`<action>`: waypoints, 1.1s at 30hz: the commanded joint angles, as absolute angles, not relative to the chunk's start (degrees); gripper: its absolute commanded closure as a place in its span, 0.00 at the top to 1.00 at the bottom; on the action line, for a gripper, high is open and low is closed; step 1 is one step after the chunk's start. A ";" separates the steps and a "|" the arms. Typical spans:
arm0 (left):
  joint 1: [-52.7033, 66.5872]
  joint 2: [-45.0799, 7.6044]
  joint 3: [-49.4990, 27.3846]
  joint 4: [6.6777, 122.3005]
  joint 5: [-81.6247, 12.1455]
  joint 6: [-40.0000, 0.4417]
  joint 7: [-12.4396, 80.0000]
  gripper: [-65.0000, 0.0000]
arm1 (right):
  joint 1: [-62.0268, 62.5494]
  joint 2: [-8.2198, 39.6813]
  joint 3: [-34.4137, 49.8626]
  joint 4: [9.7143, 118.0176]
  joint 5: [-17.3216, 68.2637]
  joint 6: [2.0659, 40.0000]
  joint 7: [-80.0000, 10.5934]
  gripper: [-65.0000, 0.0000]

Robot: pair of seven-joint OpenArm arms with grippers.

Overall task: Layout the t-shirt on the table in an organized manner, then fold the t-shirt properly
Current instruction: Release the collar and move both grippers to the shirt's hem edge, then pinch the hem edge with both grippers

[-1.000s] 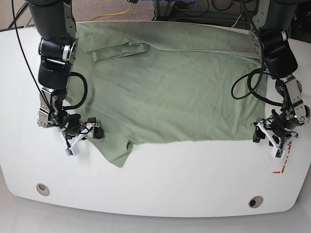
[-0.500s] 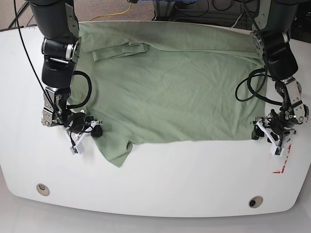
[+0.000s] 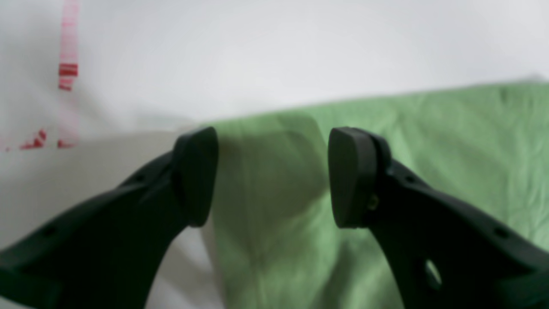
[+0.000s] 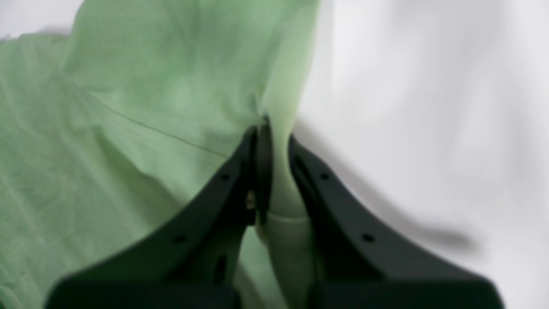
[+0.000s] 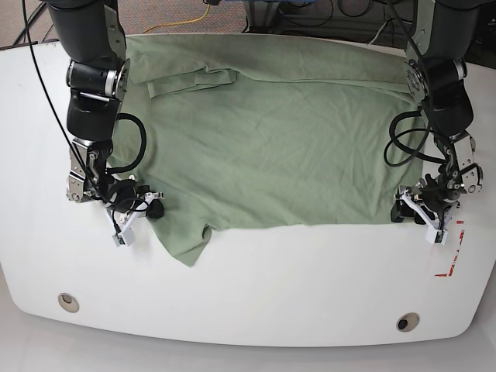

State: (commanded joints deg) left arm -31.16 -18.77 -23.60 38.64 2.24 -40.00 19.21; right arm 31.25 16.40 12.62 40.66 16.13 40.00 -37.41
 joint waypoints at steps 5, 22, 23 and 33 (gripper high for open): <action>-30.99 -19.30 -23.60 38.55 2.24 -40.00 18.95 0.59 | 30.73 16.40 12.62 40.75 16.13 40.00 -37.41 0.02; -30.11 -19.47 -20.70 38.11 2.15 -40.00 18.95 0.59 | 30.55 16.31 12.70 40.75 16.31 40.00 -37.41 0.02; -29.93 -19.21 -20.35 38.11 2.15 -40.00 18.95 0.59 | 30.55 16.31 12.70 40.75 16.31 40.00 -37.41 0.02; -29.85 -17.71 -20.00 38.20 2.15 -40.00 19.03 0.59 | 30.55 16.48 12.70 40.75 16.40 40.00 -37.41 0.02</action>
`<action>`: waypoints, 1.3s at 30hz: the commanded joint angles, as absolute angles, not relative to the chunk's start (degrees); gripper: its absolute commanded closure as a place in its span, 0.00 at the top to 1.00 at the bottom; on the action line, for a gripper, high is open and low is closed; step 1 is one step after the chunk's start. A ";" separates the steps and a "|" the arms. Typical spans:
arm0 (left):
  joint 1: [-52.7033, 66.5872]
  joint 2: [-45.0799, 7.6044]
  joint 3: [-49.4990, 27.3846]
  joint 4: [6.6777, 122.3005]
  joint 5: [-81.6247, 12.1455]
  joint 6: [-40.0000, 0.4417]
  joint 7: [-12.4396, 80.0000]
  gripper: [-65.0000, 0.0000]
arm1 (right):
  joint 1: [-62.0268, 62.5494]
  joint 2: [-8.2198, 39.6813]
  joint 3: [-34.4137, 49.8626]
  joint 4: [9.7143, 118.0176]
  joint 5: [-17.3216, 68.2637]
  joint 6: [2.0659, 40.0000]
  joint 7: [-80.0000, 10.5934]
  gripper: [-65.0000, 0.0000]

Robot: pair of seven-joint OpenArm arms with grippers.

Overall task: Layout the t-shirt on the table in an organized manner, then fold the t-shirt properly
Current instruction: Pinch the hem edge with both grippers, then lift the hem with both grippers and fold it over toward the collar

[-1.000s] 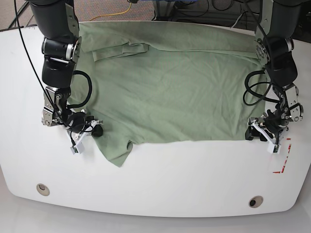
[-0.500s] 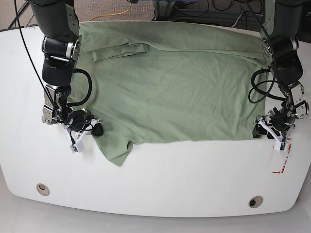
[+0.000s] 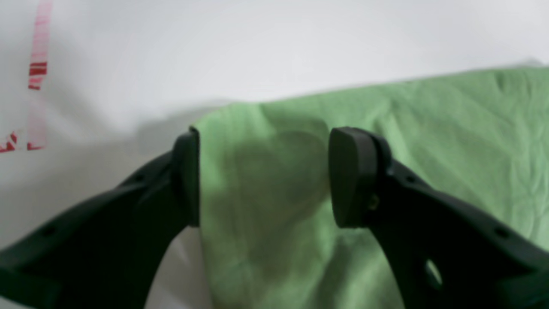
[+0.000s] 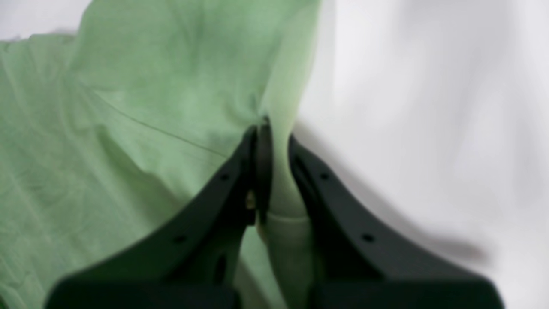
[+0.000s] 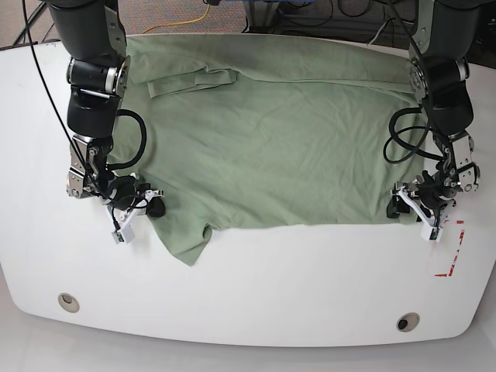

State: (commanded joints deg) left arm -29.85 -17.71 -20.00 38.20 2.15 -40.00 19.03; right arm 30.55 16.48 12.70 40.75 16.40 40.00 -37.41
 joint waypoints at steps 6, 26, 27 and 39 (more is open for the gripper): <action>-29.85 -17.63 -20.00 38.20 2.15 -40.00 19.03 0.51 | 30.55 16.57 12.79 40.75 16.40 40.00 -37.41 0.02; -29.85 -17.54 -20.18 38.81 1.89 -40.00 19.30 0.00 | 29.23 16.57 12.62 49.98 16.13 40.00 -41.27 0.00; -29.85 -17.54 -20.26 39.25 1.89 -40.00 19.38 0.00 | 29.05 16.57 12.62 51.38 16.13 40.00 -42.15 0.00; -24.84 -17.54 -22.46 54.11 -1.63 -40.00 27.82 0.00 | 27.47 16.75 13.05 66.07 16.22 40.00 -52.35 0.00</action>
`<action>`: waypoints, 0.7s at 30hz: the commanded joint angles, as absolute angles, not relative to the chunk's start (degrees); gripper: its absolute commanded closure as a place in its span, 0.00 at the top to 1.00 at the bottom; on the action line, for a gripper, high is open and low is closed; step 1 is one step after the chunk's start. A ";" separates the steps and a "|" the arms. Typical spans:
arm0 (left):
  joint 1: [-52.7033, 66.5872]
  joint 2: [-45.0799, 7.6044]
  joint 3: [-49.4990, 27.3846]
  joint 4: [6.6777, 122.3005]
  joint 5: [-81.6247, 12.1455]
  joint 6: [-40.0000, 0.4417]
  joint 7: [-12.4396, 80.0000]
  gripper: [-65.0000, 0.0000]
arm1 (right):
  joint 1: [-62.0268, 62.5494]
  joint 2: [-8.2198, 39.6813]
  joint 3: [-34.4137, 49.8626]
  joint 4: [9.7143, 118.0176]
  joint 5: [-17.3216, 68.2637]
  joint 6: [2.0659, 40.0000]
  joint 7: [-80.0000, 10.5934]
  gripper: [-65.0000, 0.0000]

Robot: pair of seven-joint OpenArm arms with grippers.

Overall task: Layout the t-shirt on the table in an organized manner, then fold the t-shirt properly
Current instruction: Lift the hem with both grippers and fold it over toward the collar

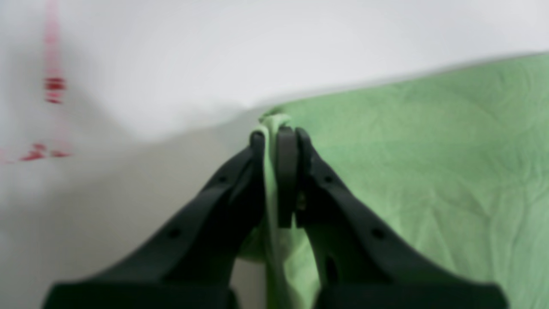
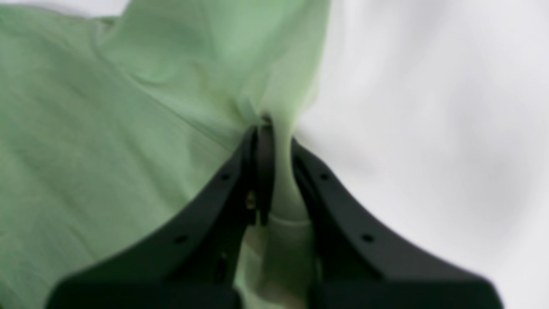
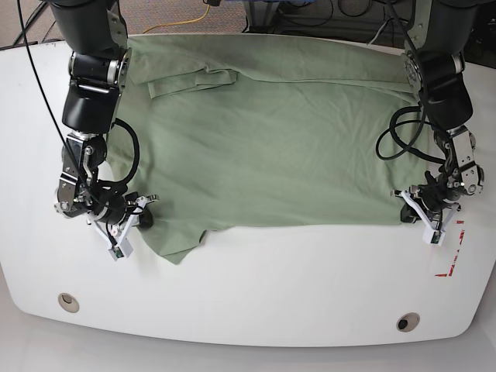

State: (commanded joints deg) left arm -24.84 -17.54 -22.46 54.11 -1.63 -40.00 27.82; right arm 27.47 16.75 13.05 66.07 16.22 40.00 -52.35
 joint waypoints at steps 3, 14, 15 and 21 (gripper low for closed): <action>-22.81 -17.54 -22.55 59.21 -3.21 -40.00 30.46 0.00 | 26.42 16.75 13.05 70.29 16.13 40.00 -54.37 0.00; -13.67 -17.63 -22.64 73.27 -4.62 -40.00 34.68 0.00 | 20.00 16.57 16.40 86.20 16.13 40.00 -64.04 0.00; -12.97 -17.71 -22.64 73.98 -4.62 -40.00 34.68 0.00 | 19.56 16.57 16.75 87.16 16.13 40.00 -65.01 0.00; -8.84 -17.98 -22.73 77.23 -4.62 -40.00 34.77 0.00 | 16.48 16.57 18.07 92.79 16.22 40.00 -68.88 0.00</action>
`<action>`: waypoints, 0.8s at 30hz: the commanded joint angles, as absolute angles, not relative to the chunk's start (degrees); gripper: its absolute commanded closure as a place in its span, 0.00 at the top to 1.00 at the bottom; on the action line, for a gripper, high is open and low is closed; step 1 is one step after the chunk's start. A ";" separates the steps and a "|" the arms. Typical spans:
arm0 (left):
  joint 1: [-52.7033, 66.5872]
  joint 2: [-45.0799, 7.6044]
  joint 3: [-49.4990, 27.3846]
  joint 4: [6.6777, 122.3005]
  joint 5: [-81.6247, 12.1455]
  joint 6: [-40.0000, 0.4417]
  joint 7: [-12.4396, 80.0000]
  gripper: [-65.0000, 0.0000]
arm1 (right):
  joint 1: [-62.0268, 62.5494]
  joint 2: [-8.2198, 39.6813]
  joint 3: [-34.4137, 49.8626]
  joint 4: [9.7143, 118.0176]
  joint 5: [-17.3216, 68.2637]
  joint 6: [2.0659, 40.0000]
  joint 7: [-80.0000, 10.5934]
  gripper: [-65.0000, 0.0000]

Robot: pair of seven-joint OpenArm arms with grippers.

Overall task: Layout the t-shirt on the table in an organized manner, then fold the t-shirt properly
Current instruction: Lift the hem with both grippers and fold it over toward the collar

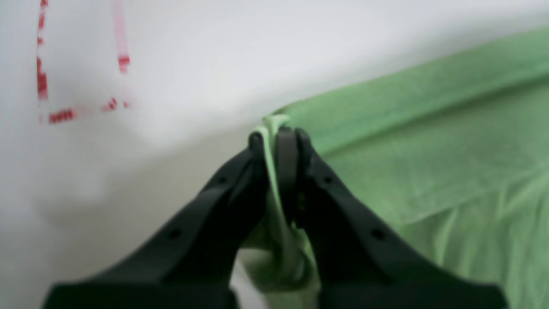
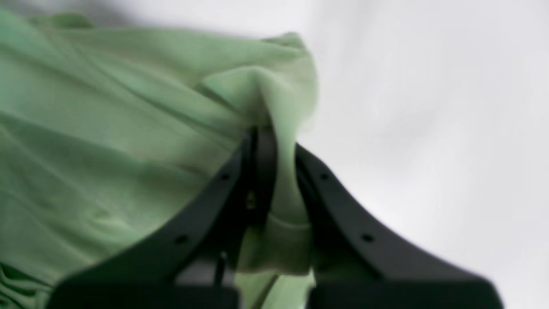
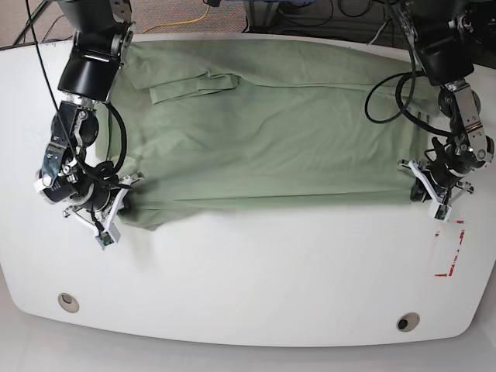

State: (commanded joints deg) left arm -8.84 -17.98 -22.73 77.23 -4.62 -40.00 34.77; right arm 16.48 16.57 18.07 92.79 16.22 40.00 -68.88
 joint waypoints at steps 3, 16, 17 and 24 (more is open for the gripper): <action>-6.55 -18.07 -22.73 79.08 -4.62 -40.00 34.77 0.00 | 13.93 16.57 18.86 96.13 16.31 40.00 -70.55 0.00; -3.30 -20.09 -22.81 80.57 -4.35 -40.00 34.77 0.00 | 1.54 16.13 18.95 108.62 16.40 40.00 -73.89 0.00; -3.30 -20.26 -22.81 80.57 -4.35 -40.00 34.77 0.00 | 1.19 16.13 18.95 108.88 16.40 40.00 -73.98 0.00; -2.77 -21.85 -22.81 80.75 -4.18 -40.00 38.64 0.00 | -2.95 14.90 18.95 109.85 16.40 40.00 -74.07 0.00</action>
State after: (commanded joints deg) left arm -2.77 -21.85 -22.81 80.75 -4.18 -40.00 38.64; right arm -2.95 14.90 18.95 109.85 16.40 40.00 -74.07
